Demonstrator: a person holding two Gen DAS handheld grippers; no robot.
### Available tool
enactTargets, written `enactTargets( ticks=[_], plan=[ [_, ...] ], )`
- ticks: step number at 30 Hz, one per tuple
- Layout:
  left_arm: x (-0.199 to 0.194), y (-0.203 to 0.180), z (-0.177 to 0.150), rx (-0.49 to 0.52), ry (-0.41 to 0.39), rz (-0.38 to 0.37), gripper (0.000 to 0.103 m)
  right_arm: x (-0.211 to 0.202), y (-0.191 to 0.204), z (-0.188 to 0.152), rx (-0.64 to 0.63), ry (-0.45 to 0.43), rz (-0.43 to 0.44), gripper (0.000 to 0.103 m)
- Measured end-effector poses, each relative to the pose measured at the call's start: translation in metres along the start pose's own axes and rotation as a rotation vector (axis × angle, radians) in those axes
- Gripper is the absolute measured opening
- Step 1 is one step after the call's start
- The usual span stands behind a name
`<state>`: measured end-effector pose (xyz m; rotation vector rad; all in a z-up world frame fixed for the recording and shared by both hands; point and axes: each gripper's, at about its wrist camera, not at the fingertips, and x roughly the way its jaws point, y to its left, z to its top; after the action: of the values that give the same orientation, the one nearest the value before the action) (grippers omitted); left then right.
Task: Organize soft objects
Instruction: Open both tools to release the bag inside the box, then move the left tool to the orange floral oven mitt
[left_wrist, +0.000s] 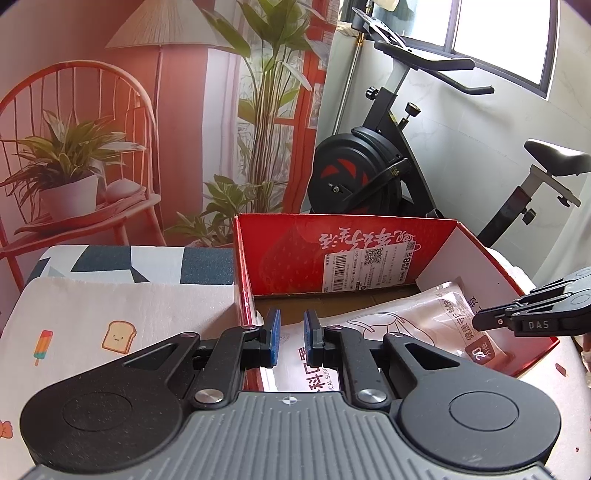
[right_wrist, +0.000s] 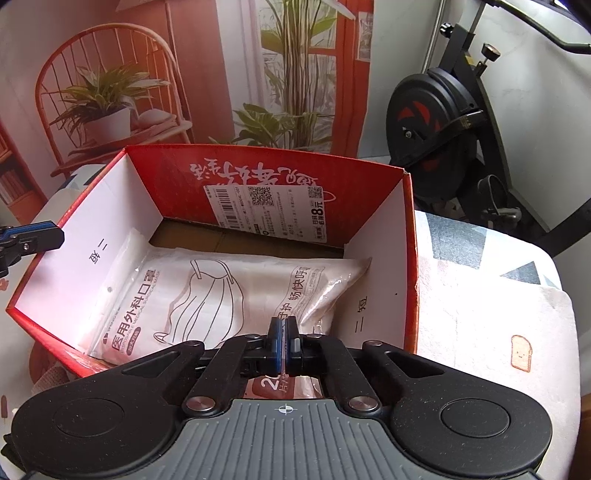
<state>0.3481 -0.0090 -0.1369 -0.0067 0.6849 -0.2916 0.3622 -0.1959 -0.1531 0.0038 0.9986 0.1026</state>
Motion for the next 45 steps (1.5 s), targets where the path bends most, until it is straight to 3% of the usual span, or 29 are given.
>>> enactTargets(
  ticks=[4, 11, 15, 20, 24, 27, 31, 32, 33, 38, 41, 45],
  plan=[
    [0.002, 0.000, 0.000, -0.002, 0.006, 0.001, 0.014, 0.020, 0.000, 0.000, 0.026, 0.026, 0.006, 0.000],
    [0.004, 0.002, -0.004, 0.002, 0.018, 0.006, 0.014, 0.062, 0.004, -0.006, 0.064, 0.201, 0.012, 0.000],
    [0.007, 0.004, -0.005, -0.002, 0.027, 0.010, 0.014, 0.068, 0.004, -0.006, 0.066, 0.257, 0.027, 0.000],
    [0.009, 0.005, -0.008, -0.005, 0.036, 0.013, 0.014, 0.069, 0.005, -0.005, 0.068, 0.265, 0.022, 0.000],
    [0.004, 0.002, -0.009, 0.008, 0.034, 0.023, 0.014, 0.062, 0.005, -0.006, 0.069, 0.219, -0.001, 0.001],
    [-0.003, 0.000, -0.008, 0.015, 0.027, 0.025, 0.014, 0.046, 0.007, -0.004, 0.064, 0.133, -0.024, 0.012],
    [-0.013, -0.006, -0.006, 0.022, 0.016, 0.034, 0.017, 0.015, 0.011, 0.001, 0.068, 0.021, -0.035, 0.040],
    [-0.016, -0.008, -0.006, 0.026, 0.011, 0.038, 0.022, 0.008, 0.014, 0.002, 0.059, -0.004, -0.045, 0.053],
    [-0.020, -0.010, -0.007, 0.031, 0.003, 0.043, 0.026, 0.001, 0.016, 0.001, 0.054, -0.025, -0.055, 0.058],
    [-0.047, -0.017, -0.011, 0.056, -0.045, 0.063, 0.069, -0.034, 0.024, -0.010, 0.069, -0.129, -0.070, 0.102],
    [-0.064, -0.019, -0.019, 0.061, -0.062, 0.061, 0.081, -0.055, 0.026, -0.024, 0.098, -0.202, -0.094, 0.102],
    [-0.085, -0.021, -0.037, 0.066, -0.060, 0.067, 0.083, -0.077, 0.025, -0.050, 0.168, -0.271, -0.045, 0.102]
  ],
)
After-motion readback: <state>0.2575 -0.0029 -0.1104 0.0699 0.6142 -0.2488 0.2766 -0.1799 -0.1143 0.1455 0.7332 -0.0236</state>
